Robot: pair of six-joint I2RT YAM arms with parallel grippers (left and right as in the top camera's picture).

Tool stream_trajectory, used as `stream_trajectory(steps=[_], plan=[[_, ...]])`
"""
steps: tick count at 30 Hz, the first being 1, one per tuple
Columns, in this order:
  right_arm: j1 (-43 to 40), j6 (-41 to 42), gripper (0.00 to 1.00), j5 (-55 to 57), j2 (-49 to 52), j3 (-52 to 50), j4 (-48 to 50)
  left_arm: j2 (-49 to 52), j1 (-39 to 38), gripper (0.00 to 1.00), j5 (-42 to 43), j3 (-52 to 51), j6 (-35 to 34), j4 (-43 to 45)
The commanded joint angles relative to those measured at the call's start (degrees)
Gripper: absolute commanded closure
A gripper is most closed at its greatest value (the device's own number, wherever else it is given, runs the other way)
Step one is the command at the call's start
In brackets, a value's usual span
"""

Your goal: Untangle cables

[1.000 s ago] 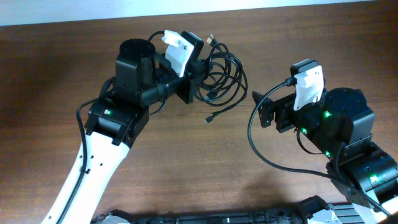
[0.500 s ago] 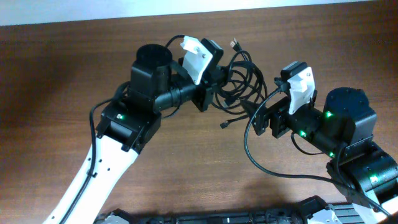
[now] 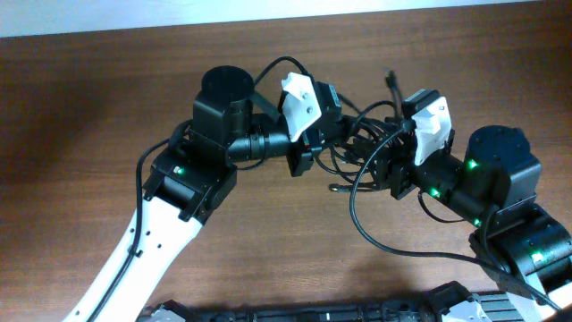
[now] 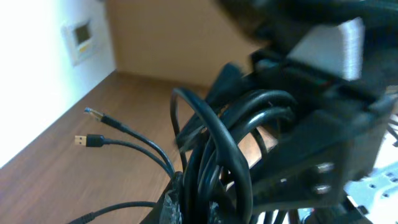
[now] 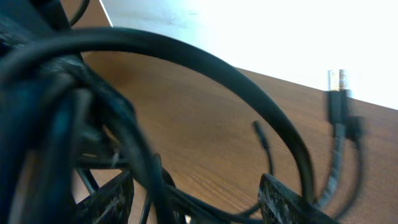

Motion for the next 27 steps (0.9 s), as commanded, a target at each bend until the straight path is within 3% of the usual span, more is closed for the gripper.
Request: stream_trajectory(steps=[1,2,3,6,7,9,10,12,16,23,27], plan=[[-0.2,-0.4,0.37,-0.4,-0.4,0.4,0.1,-1.0,-0.3,1.00,8.7,0.7,3.7,1.8],[-0.2,-0.4,0.38,-0.6,-0.4,0.4,0.1,-1.0,-0.3,1.00,8.6,0.7,3.7,1.8],[-0.2,-0.4,0.47,-0.6,-0.4,0.4,0.1,-1.0,-0.3,1.00,8.6,0.7,3.7,1.8],[-0.2,-0.4,0.95,-0.6,-0.4,0.4,0.0,-1.0,-0.3,0.96,8.6,0.7,3.7,2.2],[-0.2,-0.4,0.96,-0.6,-0.4,0.4,0.0,-1.0,-0.3,0.87,8.5,0.7,3.7,2.3],[-0.2,-0.4,0.96,-0.6,-0.4,0.4,0.0,-1.0,-0.2,0.54,7.3,0.7,3.6,2.2],[-0.2,-0.4,0.96,-0.5,-0.4,0.4,0.1,-1.0,-0.2,0.49,6.5,0.7,3.6,2.1],[-0.2,-0.4,0.96,-0.2,-0.4,0.4,0.3,-1.0,-0.2,0.01,5.5,0.7,3.6,2.0],[-0.2,0.8,0.96,5.0,-0.4,0.4,0.2,-1.0,-0.2,0.01,2.8,0.7,2.9,1.8],[-0.2,7.5,0.96,12.3,-0.4,0.4,2.6,-1.0,-0.2,0.01,-19.3,0.7,-10.2,-4.5],[-0.2,7.5,0.96,12.3,-0.4,0.4,5.0,-1.0,-0.3,0.01,-21.7,0.7,-12.4,-5.1]])
